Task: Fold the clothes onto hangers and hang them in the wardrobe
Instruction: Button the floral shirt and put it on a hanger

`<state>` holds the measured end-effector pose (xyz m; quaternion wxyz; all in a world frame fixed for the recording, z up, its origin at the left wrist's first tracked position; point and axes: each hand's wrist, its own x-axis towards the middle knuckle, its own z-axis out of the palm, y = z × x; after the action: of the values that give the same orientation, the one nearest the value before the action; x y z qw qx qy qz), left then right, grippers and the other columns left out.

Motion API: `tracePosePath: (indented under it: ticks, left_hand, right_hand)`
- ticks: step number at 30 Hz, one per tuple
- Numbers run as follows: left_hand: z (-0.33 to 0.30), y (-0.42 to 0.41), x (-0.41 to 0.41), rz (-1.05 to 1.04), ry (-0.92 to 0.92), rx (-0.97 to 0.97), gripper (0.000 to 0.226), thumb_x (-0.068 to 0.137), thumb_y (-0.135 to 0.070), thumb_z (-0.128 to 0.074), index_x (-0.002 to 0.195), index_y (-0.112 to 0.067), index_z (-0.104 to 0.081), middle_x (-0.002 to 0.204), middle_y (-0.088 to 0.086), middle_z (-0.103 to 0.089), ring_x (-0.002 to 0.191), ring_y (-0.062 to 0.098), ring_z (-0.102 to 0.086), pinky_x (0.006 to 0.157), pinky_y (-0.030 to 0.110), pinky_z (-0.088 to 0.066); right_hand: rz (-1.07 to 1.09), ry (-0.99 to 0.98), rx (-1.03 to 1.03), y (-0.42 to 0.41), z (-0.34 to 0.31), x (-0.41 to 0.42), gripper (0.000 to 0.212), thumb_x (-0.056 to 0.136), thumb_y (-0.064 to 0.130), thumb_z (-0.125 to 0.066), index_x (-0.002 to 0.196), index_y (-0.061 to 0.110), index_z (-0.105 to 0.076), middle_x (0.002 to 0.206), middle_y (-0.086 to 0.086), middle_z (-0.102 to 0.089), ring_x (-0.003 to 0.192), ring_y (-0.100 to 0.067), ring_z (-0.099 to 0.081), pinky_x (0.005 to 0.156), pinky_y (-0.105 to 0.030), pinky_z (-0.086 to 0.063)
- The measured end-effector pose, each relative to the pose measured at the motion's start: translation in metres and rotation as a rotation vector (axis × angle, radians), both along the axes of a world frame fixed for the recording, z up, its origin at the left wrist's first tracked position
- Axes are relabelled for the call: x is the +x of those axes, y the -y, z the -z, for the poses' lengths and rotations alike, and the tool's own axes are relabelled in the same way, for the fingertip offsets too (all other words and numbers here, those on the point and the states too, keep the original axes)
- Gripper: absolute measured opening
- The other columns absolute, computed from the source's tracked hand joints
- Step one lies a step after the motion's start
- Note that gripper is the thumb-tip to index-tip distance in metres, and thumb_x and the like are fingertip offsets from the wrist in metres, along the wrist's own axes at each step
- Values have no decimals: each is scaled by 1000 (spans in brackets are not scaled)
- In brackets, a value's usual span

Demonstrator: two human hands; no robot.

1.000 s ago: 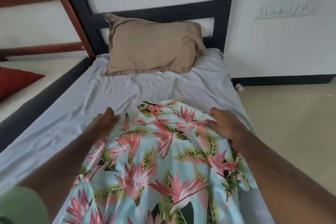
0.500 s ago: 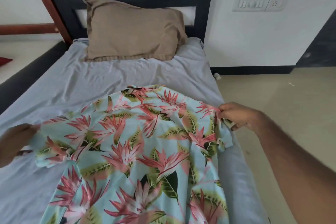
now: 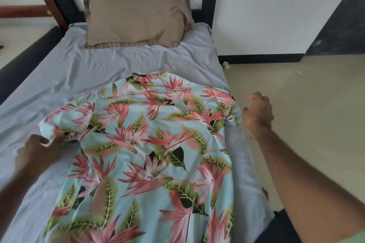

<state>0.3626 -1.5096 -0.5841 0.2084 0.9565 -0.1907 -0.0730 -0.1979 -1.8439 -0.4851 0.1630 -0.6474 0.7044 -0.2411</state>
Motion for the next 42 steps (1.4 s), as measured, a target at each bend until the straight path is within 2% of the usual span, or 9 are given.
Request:
tracePosePath:
  ticks: [7, 11, 18, 23, 28, 32, 35, 39, 42]
  left_hand:
    - [-96, -40, -174, 188, -62, 135, 55, 84, -69, -63, 81, -14, -63, 85, 12, -63, 81, 32, -53, 72, 42, -46]
    - [-109, -94, -208, 185, -218, 143, 58, 79, -63, -72, 75, -5, -70, 56, 14, -66, 65, 31, -64, 64, 36, -49]
    - [-105, -160, -240, 246, -439, 83, 35, 90, -34, -76, 77, -2, -69, 64, 8, -65, 54, 22, -59, 55, 29, -46]
    - [-115, -190, -244, 155, -842, -540, 45, 98, -41, -58, 96, 2, -71, 86, 21, -75, 69, 36, -73, 54, 46, -61]
    - [-118, -224, -239, 381, -864, -179, 43, 82, -39, -81, 101, -2, -71, 93, 27, -73, 71, 31, -65, 56, 30, -50]
    - [-118, -238, -232, 258, -929, -28, 32, 101, -25, -59, 99, 6, -68, 59, 13, -55, 41, 14, -34, 41, 18, -28]
    - [-115, -242, -223, 156, -598, 105, 51, 101, -44, -57, 94, 5, -68, 58, 8, -61, 39, 19, -45, 43, 19, -32]
    - [-102, -243, -255, 417, 246, 63, 55, 79, -70, -69, 93, -18, -57, 88, 5, -66, 78, 29, -63, 64, 36, -50]
    - [-84, -232, -301, 997, 233, 93, 77, 73, -88, -51, 121, -29, -61, 124, -4, -62, 116, 19, -56, 89, 38, -42]
  right_hand:
    - [-230, -46, 287, -106, 16, 2, 50, 85, 61, -58, 87, 11, -60, 92, -14, -66, 97, -40, -66, 71, -35, -44]
    - [-248, -46, 436, -172, 13, -5, 72, 87, 68, -61, 121, 4, -61, 121, -17, -65, 114, -38, -61, 85, -36, -49]
    - [-424, 218, 813, -241, -4, -20, 38, 76, 9, -85, 108, 10, -65, 102, -17, -73, 88, -31, -71, 77, -43, -61]
    - [-337, 190, 458, -245, -4, -34, 51, 93, 30, -70, 133, 10, -44, 124, -16, -63, 105, -33, -65, 89, -43, -57]
    - [-475, -149, 348, -270, -5, -40, 84, 81, 52, -78, 138, 21, -25, 135, -17, -49, 121, -42, -54, 92, -48, -49]
    - [-743, -233, 31, -296, -22, -27, 56, 77, 58, -79, 116, 28, -52, 127, 2, -50, 123, -28, -50, 99, -51, -40]
    - [-1112, -236, 266, -319, -32, -10, 50, 68, 68, -80, 93, 30, -60, 114, 16, -59, 116, -15, -58, 101, -45, -42]
    - [-1269, -608, 358, -353, -12, 6, 88, 60, 72, -82, 132, 34, -47, 166, 2, -17, 147, -26, -29, 114, -63, -25]
    - [-1257, -387, 236, -360, -9, 11, 30, 88, 40, -74, 113, 26, -64, 132, -1, -51, 120, -24, -53, 93, -40, -43]
